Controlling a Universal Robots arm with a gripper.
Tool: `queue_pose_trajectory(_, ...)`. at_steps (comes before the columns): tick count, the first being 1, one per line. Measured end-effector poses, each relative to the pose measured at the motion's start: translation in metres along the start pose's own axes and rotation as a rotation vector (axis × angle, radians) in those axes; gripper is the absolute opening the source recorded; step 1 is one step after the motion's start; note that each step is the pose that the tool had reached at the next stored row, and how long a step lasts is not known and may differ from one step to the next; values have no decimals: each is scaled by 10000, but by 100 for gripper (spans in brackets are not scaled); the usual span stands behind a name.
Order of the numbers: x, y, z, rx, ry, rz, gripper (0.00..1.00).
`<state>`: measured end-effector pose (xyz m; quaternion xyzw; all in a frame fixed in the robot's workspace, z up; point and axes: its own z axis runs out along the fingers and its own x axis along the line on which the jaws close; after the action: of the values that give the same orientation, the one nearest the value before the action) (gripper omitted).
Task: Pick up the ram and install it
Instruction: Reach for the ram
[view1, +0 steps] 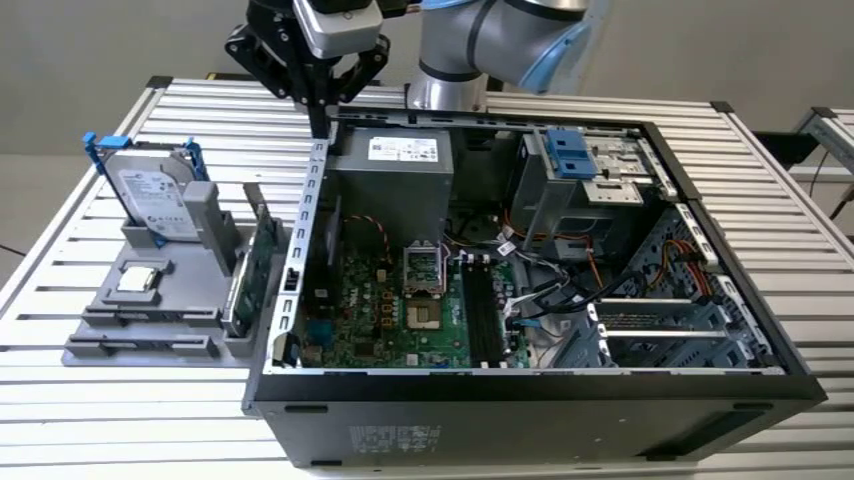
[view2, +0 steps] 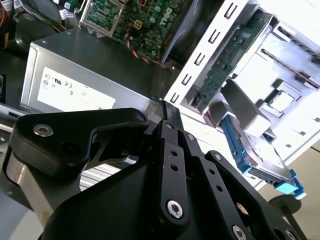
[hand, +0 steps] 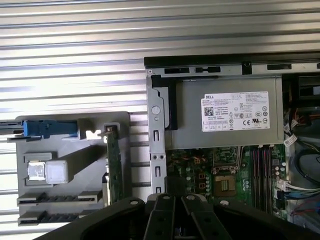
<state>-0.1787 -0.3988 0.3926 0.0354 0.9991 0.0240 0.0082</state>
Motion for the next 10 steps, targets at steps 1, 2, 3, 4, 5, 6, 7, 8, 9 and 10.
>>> queue_pose_trajectory(1, 10, -1, 0, 0, 0, 1, 0)
queue_pose_trajectory(2, 18, -1, -1, 1, 0, 0, 0)
queue_pose_trajectory(3, 26, -2, -1, 0, 0, 0, 0)
queue_pose_trajectory(4, 35, -2, -1, 0, 0, 0, 0)
queue_pose_trajectory(5, 43, -3, -1, 0, 0, 0, 0)
queue_pose_trajectory(6, 51, -4, -1, 0, 0, 0, 0)
queue_pose_trajectory(7, 59, -4, -1, 0, 0, 0, 0)
queue_pose_trajectory(8, 68, -5, -1, -1, 0, 1, 0)
queue_pose_trajectory(9, 75, -5, -1, 0, 0, 0, 0)
queue_pose_trajectory(10, 84, -6, -2, 0, 0, 0, 0)
